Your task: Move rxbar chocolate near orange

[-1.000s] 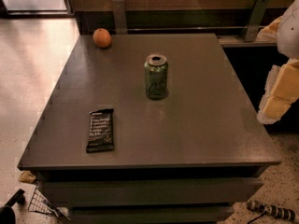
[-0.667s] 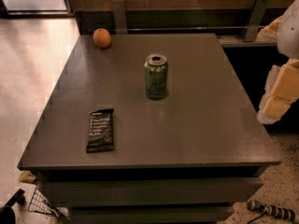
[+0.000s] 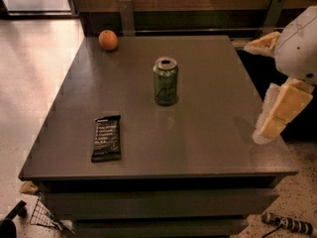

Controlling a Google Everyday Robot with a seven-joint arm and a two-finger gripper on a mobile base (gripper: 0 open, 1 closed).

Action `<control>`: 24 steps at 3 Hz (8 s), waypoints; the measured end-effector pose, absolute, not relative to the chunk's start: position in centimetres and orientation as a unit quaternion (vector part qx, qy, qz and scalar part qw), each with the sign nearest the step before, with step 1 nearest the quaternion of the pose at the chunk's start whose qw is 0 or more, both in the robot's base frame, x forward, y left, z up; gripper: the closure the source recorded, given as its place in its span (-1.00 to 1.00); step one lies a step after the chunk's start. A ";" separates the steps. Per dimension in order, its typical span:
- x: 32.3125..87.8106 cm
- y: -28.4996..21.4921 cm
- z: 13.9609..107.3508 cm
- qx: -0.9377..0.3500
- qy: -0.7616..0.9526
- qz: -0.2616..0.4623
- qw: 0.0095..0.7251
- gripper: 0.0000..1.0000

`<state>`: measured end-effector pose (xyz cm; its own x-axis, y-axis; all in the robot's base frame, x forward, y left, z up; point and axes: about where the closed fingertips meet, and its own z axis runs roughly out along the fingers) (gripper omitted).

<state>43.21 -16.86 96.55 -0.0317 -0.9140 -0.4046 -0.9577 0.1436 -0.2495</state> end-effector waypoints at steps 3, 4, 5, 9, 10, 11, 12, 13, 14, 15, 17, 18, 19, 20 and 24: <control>42.5 -5.8 94.3 -0.667 0.597 0.275 0.351 -1.00; 42.2 -4.0 94.2 -0.647 0.595 0.303 0.367 -1.00; 42.2 -4.0 94.2 -0.647 0.595 0.303 0.367 -1.00; 44.0 3.2 86.8 -0.678 0.567 0.331 0.329 -1.00; 44.6 5.5 86.0 -0.681 0.567 0.336 0.320 -1.00; 45.7 7.5 85.0 -0.677 0.568 0.347 0.314 -1.00; 46.6 9.0 83.8 -0.669 0.567 0.363 0.315 -1.00; 47.1 10.2 82.6 -0.660 0.563 0.381 0.320 -1.00; 47.2 11.2 81.5 -0.655 0.554 0.394 0.330 -1.00; 46.5 12.1 81.6 -0.662 0.547 0.388 0.336 -1.00; 44.0 13.4 80.3 -0.665 0.525 0.393 0.357 -0.19; 44.0 13.4 80.9 -0.665 0.525 0.393 0.357 0.30; 44.0 13.4 81.0 -0.665 0.525 0.393 0.357 0.74; 43.9 13.6 81.1 -0.666 0.523 0.394 0.356 1.00; 50.4 12.1 91.2 -0.688 0.534 0.358 0.337 1.00</control>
Offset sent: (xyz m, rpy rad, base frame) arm -0.0063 0.1129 -0.0233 0.5653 0.0994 0.3486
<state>50.38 12.09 91.17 0.1734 -0.4933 -0.8524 -0.9760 -0.2018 -0.0817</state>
